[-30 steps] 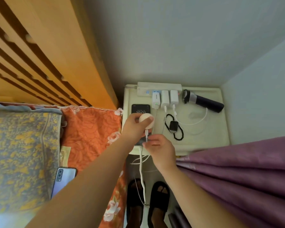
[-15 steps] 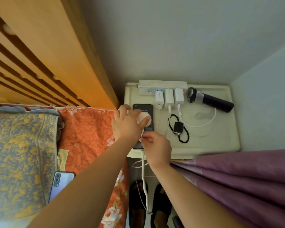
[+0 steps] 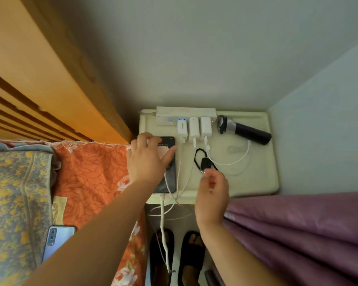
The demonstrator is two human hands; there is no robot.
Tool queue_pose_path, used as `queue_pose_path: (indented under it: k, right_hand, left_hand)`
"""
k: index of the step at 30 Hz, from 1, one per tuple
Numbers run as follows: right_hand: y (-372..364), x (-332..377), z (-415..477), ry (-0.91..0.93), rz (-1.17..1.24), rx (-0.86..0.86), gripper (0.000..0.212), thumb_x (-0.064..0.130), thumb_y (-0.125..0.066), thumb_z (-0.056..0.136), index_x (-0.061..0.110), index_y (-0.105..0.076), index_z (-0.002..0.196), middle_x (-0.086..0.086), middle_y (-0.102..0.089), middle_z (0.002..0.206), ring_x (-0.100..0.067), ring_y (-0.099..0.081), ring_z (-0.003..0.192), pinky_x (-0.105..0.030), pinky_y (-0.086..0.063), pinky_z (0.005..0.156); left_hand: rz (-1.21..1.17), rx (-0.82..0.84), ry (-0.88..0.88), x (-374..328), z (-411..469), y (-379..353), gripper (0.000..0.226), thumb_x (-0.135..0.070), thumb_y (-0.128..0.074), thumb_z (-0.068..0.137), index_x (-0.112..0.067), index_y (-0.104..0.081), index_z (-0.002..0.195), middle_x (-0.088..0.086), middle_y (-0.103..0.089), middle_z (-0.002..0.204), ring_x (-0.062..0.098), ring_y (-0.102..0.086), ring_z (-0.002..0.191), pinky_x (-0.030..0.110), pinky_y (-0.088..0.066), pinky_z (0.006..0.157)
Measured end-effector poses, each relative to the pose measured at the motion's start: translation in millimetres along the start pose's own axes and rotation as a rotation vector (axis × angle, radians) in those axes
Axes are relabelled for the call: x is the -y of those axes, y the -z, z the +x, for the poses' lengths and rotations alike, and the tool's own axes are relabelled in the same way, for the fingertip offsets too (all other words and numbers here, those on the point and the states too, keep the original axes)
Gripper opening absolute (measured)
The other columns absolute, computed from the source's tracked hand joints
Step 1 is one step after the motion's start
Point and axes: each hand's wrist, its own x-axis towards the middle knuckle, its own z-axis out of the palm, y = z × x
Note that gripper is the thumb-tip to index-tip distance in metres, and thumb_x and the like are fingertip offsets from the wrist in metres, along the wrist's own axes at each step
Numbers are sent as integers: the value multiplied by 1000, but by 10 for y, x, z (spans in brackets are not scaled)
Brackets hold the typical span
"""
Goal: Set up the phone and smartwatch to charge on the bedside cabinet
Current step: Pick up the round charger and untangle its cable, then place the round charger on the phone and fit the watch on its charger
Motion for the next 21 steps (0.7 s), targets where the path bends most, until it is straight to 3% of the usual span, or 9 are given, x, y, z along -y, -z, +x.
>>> queue_pose_path:
  k: [4,8,10,15,21]
  right_hand:
    - [195,-111,380,-136,-110,-110,32,-5,-48,82,7,-58,110,-14,-55,105,-19,-48,81,-16,-31,70]
    - [229,-111,600,10,-256,-19,35,-6,-47,82,7,-61,111,-15,-55,112,-29,-57,98,-24,-39,83]
    - [216,-98,704,69,-343,35,35,-5,-49,83,7,-61,114,-15,-56,117,-30,-55,107,-29,-40,91]
    - [232,-185,927,203,-503,245,36,-1,-53,83,12,-63,114,-11,-57,122,-29,-52,114,-37,-48,88]
    - [287,-215,1057,181,-587,329,26,17,-61,82,14,-63,107,-7,-59,115,-27,-59,100,-36,-50,75]
  left_hand:
    - [-104,-8,-105,-279,-83,9,37,-50,-53,86,-19,-70,99,2,-61,108,25,-56,98,38,-45,80]
    - [-120,85,-146,-564,-262,-60,15,-27,-61,84,-18,-73,87,2,-66,93,26,-59,85,36,-41,71]
    - [-58,128,-167,-677,-357,-105,16,-26,-60,84,-20,-74,84,0,-69,87,26,-60,79,34,-37,68]
    - [-42,368,33,-947,-454,-240,26,-31,-44,97,-18,-62,109,2,-65,105,26,-65,90,32,-46,67]
    - [-54,396,132,-1170,-373,-415,26,-33,-45,97,-12,-50,111,7,-60,111,33,-64,96,34,-42,66]
